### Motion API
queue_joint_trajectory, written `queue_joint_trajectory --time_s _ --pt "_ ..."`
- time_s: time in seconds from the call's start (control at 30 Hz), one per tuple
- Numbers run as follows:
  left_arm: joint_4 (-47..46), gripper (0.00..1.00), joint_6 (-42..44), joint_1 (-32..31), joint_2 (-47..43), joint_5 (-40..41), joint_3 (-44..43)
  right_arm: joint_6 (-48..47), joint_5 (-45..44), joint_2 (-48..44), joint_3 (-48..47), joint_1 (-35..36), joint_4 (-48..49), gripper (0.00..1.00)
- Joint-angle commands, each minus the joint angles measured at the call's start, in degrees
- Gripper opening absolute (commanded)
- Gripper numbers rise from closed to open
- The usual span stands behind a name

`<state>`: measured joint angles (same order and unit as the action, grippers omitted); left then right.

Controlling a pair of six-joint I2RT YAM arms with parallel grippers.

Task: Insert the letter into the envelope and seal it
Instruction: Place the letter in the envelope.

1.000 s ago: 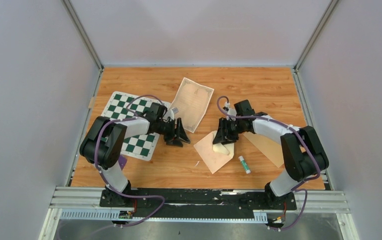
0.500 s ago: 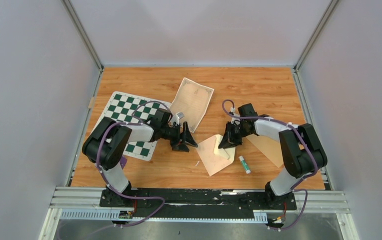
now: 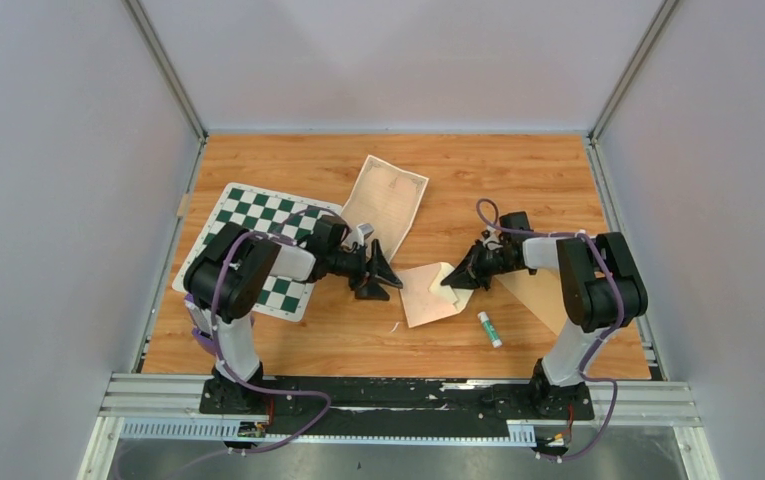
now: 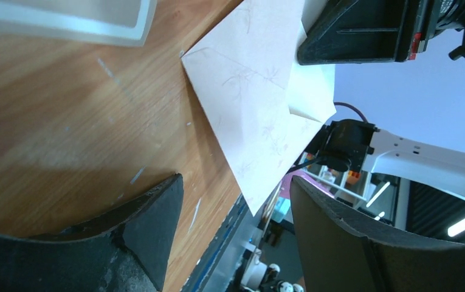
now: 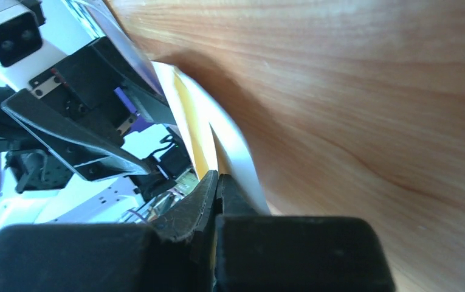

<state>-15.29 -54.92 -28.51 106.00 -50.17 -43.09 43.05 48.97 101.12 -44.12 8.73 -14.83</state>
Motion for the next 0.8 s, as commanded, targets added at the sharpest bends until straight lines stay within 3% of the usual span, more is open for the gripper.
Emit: queue_joint_trajectory --time_s 0.0,0.4,0.57,0.77 --pt "-3.24 0.73 -1.83 -1.41 5.56 2.81 -1.93 7.73 4.42 0.21 0.94 -0.30 5.79 0.00" --pt "-12.33 0.35 -6.77 -1.57 8.23 -0.12 -3.13 3.37 2.90 0.38 -0.37 0.26 6.21 0.01" --pt "-14.16 0.29 -7.71 -1.02 8.00 0.46 -2.87 -2.94 4.60 -1.68 -0.34 0.87 1.64 0.19" --pt "-17.14 0.16 -9.05 -0.51 8.25 0.30 -2.44 -6.44 4.15 -4.53 0.35 0.93 -3.95 0.22"
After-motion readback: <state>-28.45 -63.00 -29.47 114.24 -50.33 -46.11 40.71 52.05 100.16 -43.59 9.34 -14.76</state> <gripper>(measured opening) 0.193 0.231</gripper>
